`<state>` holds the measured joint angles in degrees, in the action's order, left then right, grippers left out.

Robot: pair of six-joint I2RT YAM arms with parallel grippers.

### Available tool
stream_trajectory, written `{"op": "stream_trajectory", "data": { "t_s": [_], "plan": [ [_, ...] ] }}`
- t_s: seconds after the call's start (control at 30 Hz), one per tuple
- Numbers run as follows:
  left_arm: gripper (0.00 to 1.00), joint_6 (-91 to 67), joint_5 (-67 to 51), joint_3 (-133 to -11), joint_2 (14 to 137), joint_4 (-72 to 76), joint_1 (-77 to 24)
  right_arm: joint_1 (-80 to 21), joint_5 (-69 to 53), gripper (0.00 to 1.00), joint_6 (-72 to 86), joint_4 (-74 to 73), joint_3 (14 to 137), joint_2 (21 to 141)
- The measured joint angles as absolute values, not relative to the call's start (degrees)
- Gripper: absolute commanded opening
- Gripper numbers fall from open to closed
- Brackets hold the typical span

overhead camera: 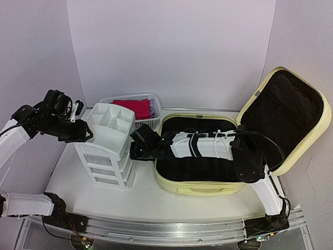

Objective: Open, take out, and arrange the luggage

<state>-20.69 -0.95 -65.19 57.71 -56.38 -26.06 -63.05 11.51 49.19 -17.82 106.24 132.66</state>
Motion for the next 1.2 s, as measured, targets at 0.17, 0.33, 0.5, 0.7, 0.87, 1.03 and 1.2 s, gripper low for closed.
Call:
{"op": "stream_trajectory", "data": {
  "t_s": [0.17,0.33,0.5,0.7,0.87,1.03,1.2],
  "plan": [
    [0.46,-21.04,-0.64,-65.14,57.3,-56.95,-25.76,-63.44,11.9,0.31,48.34,-16.53,105.54,132.62],
    [0.58,-20.12,-0.47,-65.78,57.01,-57.76,-25.8,-63.66,12.23,0.53,42.57,-17.91,103.53,130.32],
    [0.68,-17.28,-1.39,-71.72,57.01,-60.23,-25.76,-64.07,10.57,0.78,35.86,-21.96,102.54,126.61],
    [0.69,-13.78,-7.44,-83.77,59.07,-58.85,-27.05,-64.29,9.78,0.98,28.14,-26.3,98.98,117.19],
    [0.69,-12.27,-5.96,-90.11,64.88,-58.54,-36.91,-64.27,11.62,0.98,23.14,-28.08,94.04,107.81],
    [0.69,-11.81,-1.28,-92.95,73.43,-58.67,-43.68,-64.27,15.94,0.98,20.12,-29.58,87.05,99.48],
    [0.65,-11.77,4.64,-95.02,80.93,-60.12,-49.04,-64.27,20.8,0.98,19.11,-31.29,77.97,91.24]
  ]
}}
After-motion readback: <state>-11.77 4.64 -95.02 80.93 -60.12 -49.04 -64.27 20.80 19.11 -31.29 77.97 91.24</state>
